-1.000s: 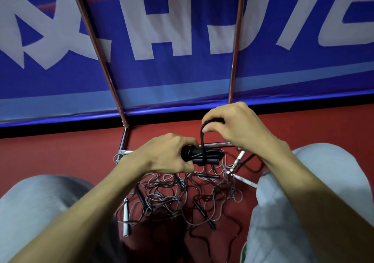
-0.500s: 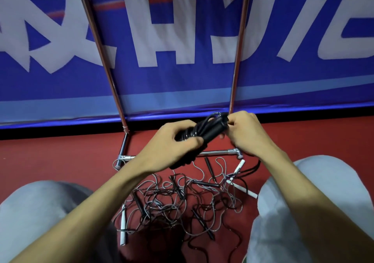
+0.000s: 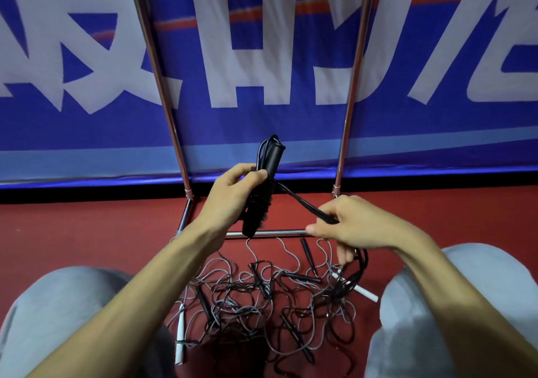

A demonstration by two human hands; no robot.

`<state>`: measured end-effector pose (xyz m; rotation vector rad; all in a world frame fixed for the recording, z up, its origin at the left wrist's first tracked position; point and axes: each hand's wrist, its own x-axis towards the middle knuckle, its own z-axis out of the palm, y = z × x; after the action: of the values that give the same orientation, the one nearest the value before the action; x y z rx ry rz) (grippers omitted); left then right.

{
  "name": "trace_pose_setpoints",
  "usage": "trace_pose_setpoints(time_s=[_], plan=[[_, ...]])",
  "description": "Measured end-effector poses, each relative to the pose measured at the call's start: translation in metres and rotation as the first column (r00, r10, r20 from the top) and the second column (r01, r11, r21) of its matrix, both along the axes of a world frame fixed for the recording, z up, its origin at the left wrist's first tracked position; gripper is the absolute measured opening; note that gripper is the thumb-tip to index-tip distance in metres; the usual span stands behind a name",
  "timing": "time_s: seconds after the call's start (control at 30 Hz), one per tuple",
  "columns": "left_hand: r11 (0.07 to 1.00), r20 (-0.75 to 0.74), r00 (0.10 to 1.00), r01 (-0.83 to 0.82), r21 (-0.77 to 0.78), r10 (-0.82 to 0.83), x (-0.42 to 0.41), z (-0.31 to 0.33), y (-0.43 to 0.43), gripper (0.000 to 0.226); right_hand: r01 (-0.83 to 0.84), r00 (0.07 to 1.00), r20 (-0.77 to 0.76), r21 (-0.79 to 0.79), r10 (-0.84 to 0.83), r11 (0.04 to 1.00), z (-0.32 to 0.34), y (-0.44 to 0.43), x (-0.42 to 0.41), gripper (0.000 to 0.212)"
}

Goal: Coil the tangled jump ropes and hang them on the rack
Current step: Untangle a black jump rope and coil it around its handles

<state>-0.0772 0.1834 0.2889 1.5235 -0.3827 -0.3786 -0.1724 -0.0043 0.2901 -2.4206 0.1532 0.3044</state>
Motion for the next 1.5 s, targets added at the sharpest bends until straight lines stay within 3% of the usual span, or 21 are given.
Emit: trace_pose_setpoints(time_s=[0.1,0.2,0.27,0.43,0.57,0.67,0.73,0.9,1.03,1.13,1.23,1.3,1.37,1.43,1.5], plan=[[0.998,0.055,0.997,-0.061,0.018,0.060,0.011,-0.005,0.004,0.009,-0.084,0.991,-0.108,-0.054,0.078,0.995,0.004,-0.006,-0.004,0.024],[0.961,0.327,0.942,-0.152,0.231,0.070,0.026,-0.016,0.012,0.017,-0.175,0.981,-0.104,-0.096,0.165,0.980,0.009,-0.006,-0.011,0.014],[0.876,0.494,0.870,-0.231,0.424,-0.009,0.033,-0.024,0.016,0.027,-0.207,0.978,-0.021,-0.121,0.206,0.971,0.014,-0.002,-0.014,0.010],[0.716,0.595,0.761,-0.261,0.648,-0.261,0.034,-0.039,0.011,0.035,-0.268,0.915,0.254,-0.201,0.314,0.942,0.012,0.025,-0.014,0.019],[0.593,0.556,0.675,-0.213,0.777,-0.485,0.027,-0.040,0.009,0.038,-0.201,0.853,0.381,-0.388,0.356,0.899,0.001,0.023,-0.007,0.015],[0.448,0.406,0.625,-0.099,0.889,-0.667,0.019,-0.038,0.009,0.033,-0.052,0.821,0.506,-0.395,0.264,0.917,-0.005,0.014,-0.004,0.016],[0.401,0.344,0.581,-0.033,0.915,-0.737,0.010,-0.036,0.005,0.034,0.077,0.795,0.582,-0.372,0.168,0.925,-0.011,0.013,0.000,0.021],[0.488,0.278,0.565,0.260,0.833,-0.777,-0.004,-0.026,0.001,0.032,0.365,0.766,0.620,-0.204,-0.169,0.908,-0.023,0.013,0.013,0.042],[0.570,0.303,0.622,0.286,0.770,-0.722,-0.004,-0.016,0.008,0.040,0.449,0.790,0.526,-0.145,-0.316,0.882,-0.027,0.012,0.018,0.051],[0.626,0.347,0.663,0.238,0.743,-0.663,-0.008,-0.012,0.008,0.050,0.432,0.828,0.443,-0.112,-0.344,0.895,-0.027,0.011,0.018,0.056],[0.693,0.413,0.680,0.198,0.693,-0.606,-0.012,-0.009,0.006,0.031,0.365,0.881,0.353,-0.084,-0.315,0.927,-0.030,0.006,0.019,0.060],[0.754,0.428,0.720,0.201,0.625,-0.546,-0.012,-0.007,0.006,0.019,0.289,0.929,0.259,-0.056,-0.265,0.956,-0.031,0.001,0.020,0.047],[0.830,0.393,0.800,0.218,0.513,-0.454,-0.009,-0.006,0.008,0.011,0.241,0.955,0.192,-0.052,-0.227,0.969,-0.028,0.003,0.020,0.042],[0.904,0.330,0.878,0.217,0.368,-0.345,-0.009,-0.005,0.007,0.002,0.220,0.960,0.184,-0.034,-0.210,0.975,-0.026,0.007,0.020,0.051],[0.958,0.225,0.946,0.186,0.217,-0.235,-0.009,-0.003,0.005,0.019,0.174,0.965,0.200,0.001,-0.171,0.985,-0.024,0.011,0.019,0.056]])
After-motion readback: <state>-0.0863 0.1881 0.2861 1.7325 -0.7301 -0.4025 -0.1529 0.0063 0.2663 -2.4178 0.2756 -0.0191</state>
